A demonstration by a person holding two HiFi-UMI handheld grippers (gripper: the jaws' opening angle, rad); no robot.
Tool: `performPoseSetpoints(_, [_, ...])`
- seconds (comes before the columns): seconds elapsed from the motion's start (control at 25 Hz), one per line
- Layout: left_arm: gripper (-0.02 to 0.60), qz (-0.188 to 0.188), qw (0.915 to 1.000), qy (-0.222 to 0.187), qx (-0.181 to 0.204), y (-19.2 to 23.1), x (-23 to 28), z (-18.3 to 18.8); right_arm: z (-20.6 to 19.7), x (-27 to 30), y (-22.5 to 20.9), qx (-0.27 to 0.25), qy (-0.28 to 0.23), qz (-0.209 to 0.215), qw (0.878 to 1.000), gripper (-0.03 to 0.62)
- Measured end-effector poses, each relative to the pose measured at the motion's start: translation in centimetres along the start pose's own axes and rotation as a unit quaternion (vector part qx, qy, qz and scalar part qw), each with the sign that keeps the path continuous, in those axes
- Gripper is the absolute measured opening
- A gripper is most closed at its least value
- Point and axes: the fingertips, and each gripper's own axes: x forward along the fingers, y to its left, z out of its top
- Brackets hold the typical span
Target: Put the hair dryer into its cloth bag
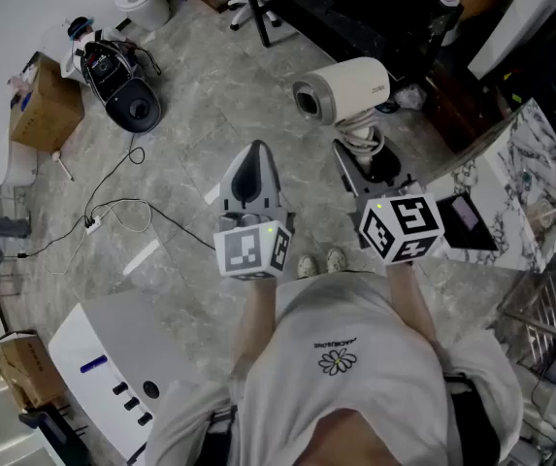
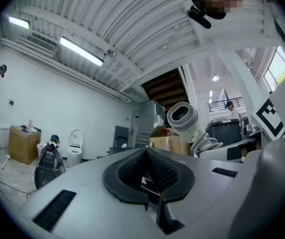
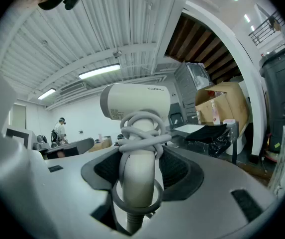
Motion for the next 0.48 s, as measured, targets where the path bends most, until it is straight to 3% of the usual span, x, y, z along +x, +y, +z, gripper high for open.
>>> performPoseSetpoints(0.48, [0.015,-0.001,1.0,-0.001,0.001,-1.2,1.1,0.2,0.7,0.0,-1.7,0.007,-0.01,0.009,1.0,0.222])
